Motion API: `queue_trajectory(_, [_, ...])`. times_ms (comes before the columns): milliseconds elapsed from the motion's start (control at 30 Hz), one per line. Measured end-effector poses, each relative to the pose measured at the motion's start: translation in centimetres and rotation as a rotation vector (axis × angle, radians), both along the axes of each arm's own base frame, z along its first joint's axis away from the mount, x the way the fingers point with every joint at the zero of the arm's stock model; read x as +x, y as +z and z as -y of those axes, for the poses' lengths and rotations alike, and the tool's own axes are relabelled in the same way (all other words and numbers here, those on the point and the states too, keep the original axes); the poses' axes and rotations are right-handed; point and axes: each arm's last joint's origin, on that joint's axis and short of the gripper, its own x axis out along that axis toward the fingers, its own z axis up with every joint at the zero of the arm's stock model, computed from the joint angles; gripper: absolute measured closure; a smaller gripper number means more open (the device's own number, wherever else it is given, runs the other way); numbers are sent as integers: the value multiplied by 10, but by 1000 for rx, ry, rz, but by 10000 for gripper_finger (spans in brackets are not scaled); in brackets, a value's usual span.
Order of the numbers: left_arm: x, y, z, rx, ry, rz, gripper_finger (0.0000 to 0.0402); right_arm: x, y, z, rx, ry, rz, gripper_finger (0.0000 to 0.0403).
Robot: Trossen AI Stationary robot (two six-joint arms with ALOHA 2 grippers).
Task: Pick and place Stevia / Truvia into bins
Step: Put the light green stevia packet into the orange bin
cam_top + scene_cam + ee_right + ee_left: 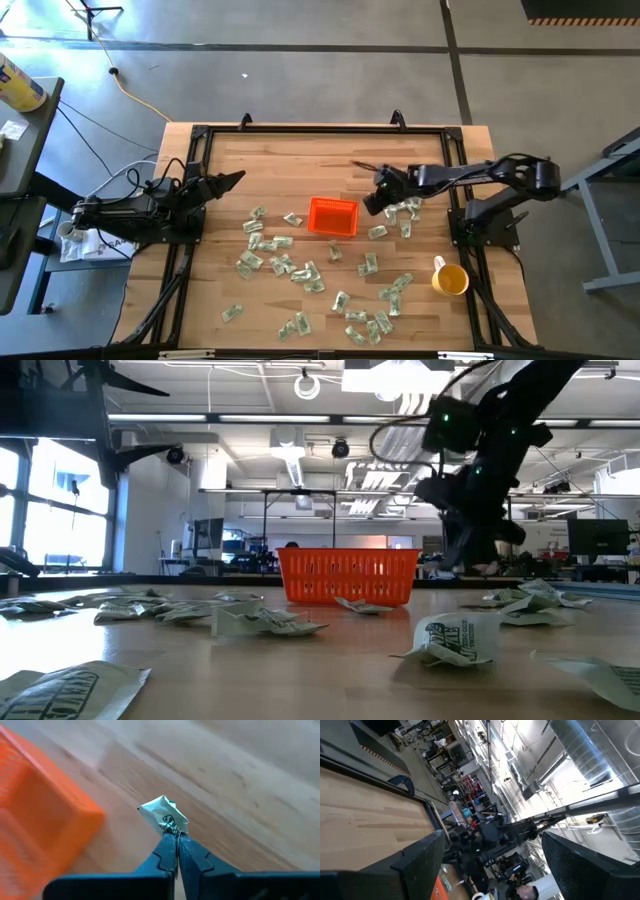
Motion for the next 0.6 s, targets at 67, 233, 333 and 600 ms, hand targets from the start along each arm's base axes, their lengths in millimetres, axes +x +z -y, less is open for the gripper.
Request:
queue_trajectory(67, [0, 0, 0, 0, 0, 2, 37, 2, 12, -3, -5, 15, 90, 399])
queue_trajectory(233, [0, 0, 0, 1, 0, 0, 37, 21, 36, -13, 15, 160, 398, 397])
queue_trajectory(333, [0, 0, 0, 1, 0, -4, 37, 34, 45, -21, -2, 215, 539, 399])
queue_trajectory(600, [1, -4, 0, 0, 1, -45, 37, 46, 27, -34, 37, 319, 515, 370])
